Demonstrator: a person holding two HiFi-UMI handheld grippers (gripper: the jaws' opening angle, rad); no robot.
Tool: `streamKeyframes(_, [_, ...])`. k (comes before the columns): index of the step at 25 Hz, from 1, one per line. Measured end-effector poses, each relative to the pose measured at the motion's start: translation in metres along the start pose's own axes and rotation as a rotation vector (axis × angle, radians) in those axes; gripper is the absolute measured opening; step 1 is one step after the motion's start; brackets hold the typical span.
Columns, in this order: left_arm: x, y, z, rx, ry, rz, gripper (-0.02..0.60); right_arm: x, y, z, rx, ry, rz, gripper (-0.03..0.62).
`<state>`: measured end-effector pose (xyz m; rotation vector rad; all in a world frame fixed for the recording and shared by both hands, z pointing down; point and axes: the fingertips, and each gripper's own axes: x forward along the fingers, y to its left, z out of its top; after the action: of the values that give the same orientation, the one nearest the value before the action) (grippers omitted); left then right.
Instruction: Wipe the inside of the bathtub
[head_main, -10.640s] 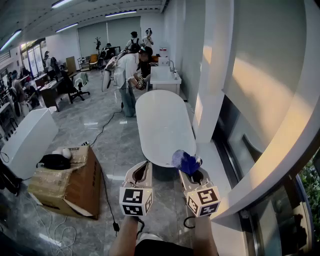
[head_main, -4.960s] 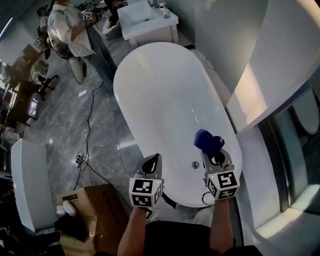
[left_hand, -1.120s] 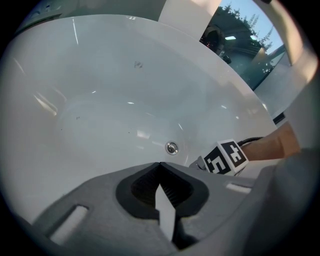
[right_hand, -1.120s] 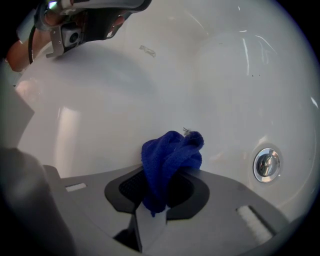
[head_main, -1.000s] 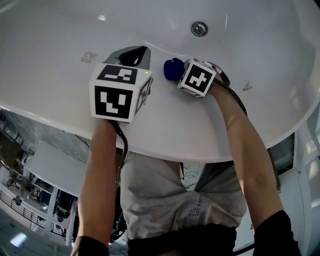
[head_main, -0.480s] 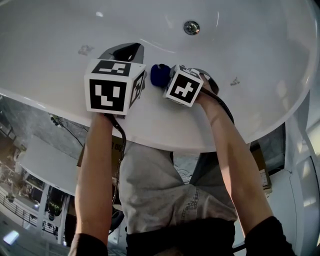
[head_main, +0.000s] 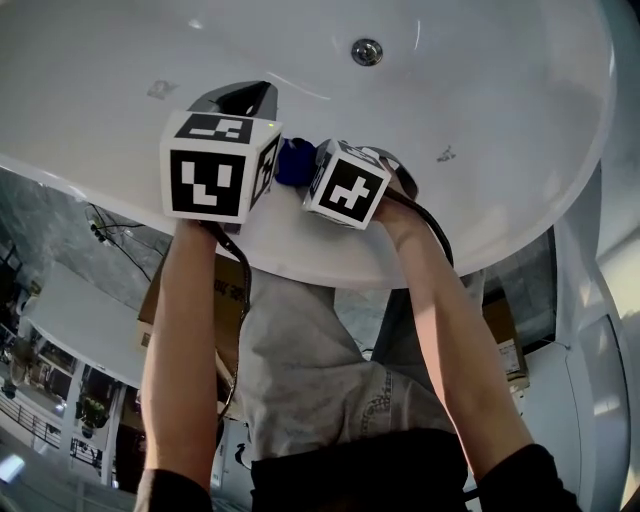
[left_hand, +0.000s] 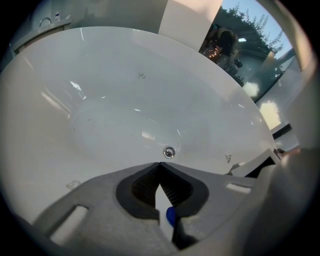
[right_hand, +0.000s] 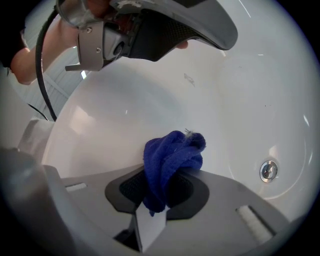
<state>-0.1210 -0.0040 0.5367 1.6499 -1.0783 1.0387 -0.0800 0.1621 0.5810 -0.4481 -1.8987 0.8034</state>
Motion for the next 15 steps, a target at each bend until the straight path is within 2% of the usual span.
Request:
streamKeyframes(4, [-0.014,-0.011,0.005,0.002,-0.004,0.012,0.005,-0.013,0.02,-0.002,-0.022,-0.002,0.023,0.089])
streamKeyframes(11, [-0.024,-0.022,0.002,-0.046,-0.016,0.036,0.005,-0.031,0.049,-0.008,-0.074,-0.004,0.078,0.089])
streamKeyframes(15, [-0.022,-0.034,-0.005,-0.054,-0.007,0.044,0.005,-0.043,0.061,-0.01,-0.086,-0.049,0.111,0.089])
